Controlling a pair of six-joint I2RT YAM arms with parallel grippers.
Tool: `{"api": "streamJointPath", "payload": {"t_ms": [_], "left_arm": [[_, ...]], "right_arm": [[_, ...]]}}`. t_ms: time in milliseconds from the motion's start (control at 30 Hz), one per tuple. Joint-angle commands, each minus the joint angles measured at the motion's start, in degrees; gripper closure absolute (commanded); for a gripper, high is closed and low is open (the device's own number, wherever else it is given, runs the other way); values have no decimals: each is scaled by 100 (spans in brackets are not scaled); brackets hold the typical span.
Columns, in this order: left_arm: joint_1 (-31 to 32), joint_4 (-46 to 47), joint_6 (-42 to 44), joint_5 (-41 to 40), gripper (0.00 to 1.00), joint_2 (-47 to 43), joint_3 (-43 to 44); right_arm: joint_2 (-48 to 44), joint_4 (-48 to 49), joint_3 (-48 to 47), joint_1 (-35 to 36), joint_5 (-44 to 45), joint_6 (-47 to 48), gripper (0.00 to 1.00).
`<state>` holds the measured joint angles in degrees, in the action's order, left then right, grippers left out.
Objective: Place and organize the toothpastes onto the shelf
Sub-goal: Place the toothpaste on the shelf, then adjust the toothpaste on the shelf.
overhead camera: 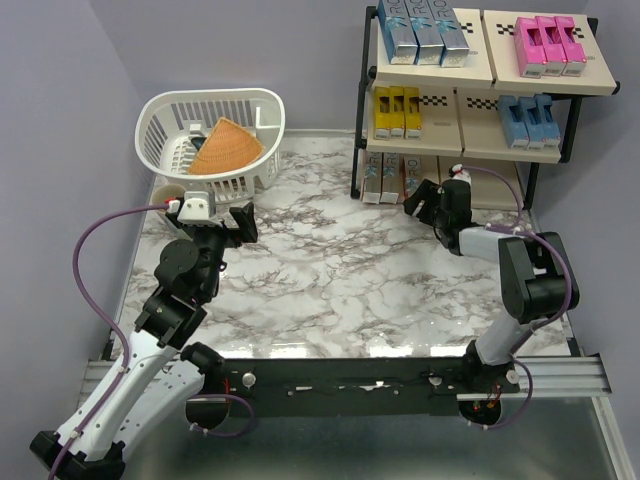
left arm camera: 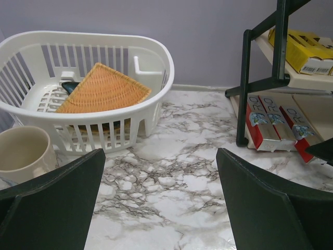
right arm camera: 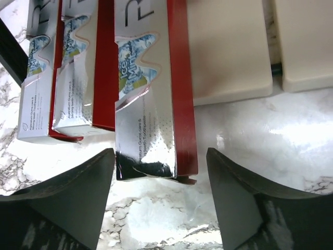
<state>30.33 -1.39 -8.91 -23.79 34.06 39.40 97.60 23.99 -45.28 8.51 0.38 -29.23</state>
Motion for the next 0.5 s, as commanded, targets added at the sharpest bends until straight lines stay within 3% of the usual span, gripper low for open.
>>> {"api": "streamJointPath", "payload": {"t_ms": [0,100,233,467], "left_arm": [[-36,112,56,59,1,13,-46],[-27,112,73,50,1,30,-46],[-36,112,73,68,1,56,-55],[-36,112,82,76,1,65,-46]], "right_arm": [[39,-192,-350,-25,68,269,24],[127,-316,-517,-25,-3,357,31],[75,-316,-552,-25,-3,445,49],[355,-851,-1070,-34,-310,550,52]]}}
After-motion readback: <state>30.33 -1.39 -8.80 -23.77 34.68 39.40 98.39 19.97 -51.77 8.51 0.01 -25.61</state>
